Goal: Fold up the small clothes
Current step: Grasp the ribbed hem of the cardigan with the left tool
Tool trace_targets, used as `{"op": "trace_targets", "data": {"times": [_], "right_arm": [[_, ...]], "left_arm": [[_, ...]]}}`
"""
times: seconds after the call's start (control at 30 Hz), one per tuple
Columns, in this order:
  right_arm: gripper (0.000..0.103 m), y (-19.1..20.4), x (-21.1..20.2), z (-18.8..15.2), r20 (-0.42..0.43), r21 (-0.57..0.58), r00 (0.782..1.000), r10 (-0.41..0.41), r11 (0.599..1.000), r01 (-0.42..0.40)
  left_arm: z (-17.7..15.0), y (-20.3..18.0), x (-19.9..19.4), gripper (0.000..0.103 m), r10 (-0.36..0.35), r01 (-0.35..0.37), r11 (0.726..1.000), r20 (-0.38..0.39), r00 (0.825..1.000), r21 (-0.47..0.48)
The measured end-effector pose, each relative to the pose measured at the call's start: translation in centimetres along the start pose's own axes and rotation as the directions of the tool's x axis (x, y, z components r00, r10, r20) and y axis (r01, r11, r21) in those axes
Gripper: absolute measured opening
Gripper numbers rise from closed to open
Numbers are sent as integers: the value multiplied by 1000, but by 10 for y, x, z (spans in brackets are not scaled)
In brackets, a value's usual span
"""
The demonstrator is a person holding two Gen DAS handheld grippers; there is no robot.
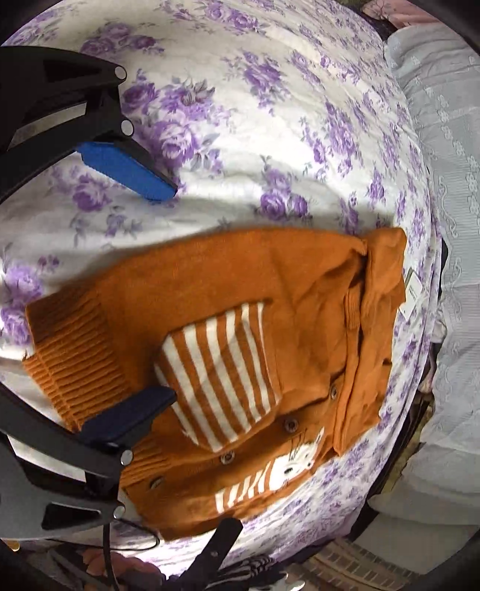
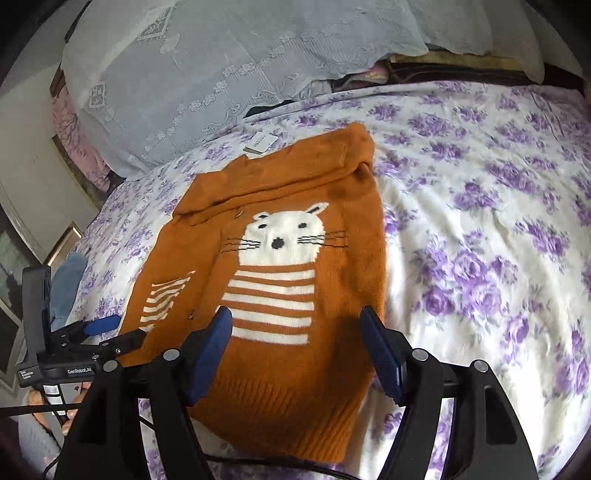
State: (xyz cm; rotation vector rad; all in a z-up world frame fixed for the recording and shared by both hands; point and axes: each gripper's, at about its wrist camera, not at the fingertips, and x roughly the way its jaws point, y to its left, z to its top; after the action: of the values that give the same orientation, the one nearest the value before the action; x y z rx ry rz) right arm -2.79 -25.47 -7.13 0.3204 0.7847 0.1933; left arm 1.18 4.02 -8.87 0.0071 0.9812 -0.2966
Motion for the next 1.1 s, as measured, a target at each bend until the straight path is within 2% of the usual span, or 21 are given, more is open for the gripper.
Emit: {"op": "trace_targets", "data": {"times": [0.07, 0.2, 0.27, 0.33, 0.37, 0.4, 0.43, 0.5, 0.57, 0.7, 0.8, 0.83, 0.9, 0.97, 1.03, 1.1], "right_arm": [[62, -8, -5, -1, 7, 28, 1000, 8, 1000, -8], [55, -24, -3, -6, -19, 69, 1000, 0, 998, 2], [45, -33, 3, -10, -54, 107, 998, 20, 994, -14], [42, -34, 3, -13, -60, 110, 998, 33, 994, -26], [42, -32, 2, -14, -63, 101, 997, 39, 994, -33], [42, -30, 2, -16, -70, 89, 996, 49, 995, -43], [42, -29, 2, -17, -73, 81, 996, 51, 996, -45], [42, -28, 3, -18, -77, 73, 995, 55, 996, -50], [41, -30, 3, -18, -78, 80, 995, 66, 995, -60], [41, -28, 3, -19, -82, 70, 993, 80, 995, -75], [41, -27, 1, -19, -82, 66, 992, 93, 994, -87], [40, -27, 3, -18, -85, 66, 992, 95, 994, -89], [33, -28, 6, -16, -84, 65, 992, 96, 994, -90], [12, -32, 8, -14, -77, 80, 992, 98, 993, -92], [8, -38, 5, -13, -64, 112, 990, 124, 987, -116], [7, -36, 0, -12, -48, 103, 991, 125, 988, -119]], "left_arm": [[1, 0, 0, 98, -35, 35, 999, -3, 999, 1], [3, 2, 2, 98, -94, 94, 995, -8, 996, -17], [4, 5, 1, 98, -122, 121, 992, -6, 993, -33], [3, 6, -1, 93, -169, 169, 985, -4, 986, -39], [3, 5, -2, 87, -185, 185, 982, -7, 983, -34], [2, 2, -1, 80, -190, 190, 982, -16, 982, -24], [1, -1, 0, 78, -183, 182, 983, -23, 983, -14], [1, -3, 2, 76, -167, 167, 986, -29, 986, -1], [0, -2, 1, 75, -182, 182, 983, -31, 983, -12], [-12, -1, -7, 75, -266, 265, 964, -42, 963, -22], [-14, -4, -8, 73, -303, 303, 953, -40, 952, -14], [-13, -2, -7, 68, -314, 313, 949, -37, 949, -23], [-6, 3, 2, 39, -313, 312, 949, -33, 949, -50], [1, 9, 8, 22, -320, 316, 945, -33, 947, -87], [1, 12, 7, 15, -329, 325, 940, -23, 944, -106], [0, 8, 3, 8, -305, 304, 949, -8, 952, -81]]}}
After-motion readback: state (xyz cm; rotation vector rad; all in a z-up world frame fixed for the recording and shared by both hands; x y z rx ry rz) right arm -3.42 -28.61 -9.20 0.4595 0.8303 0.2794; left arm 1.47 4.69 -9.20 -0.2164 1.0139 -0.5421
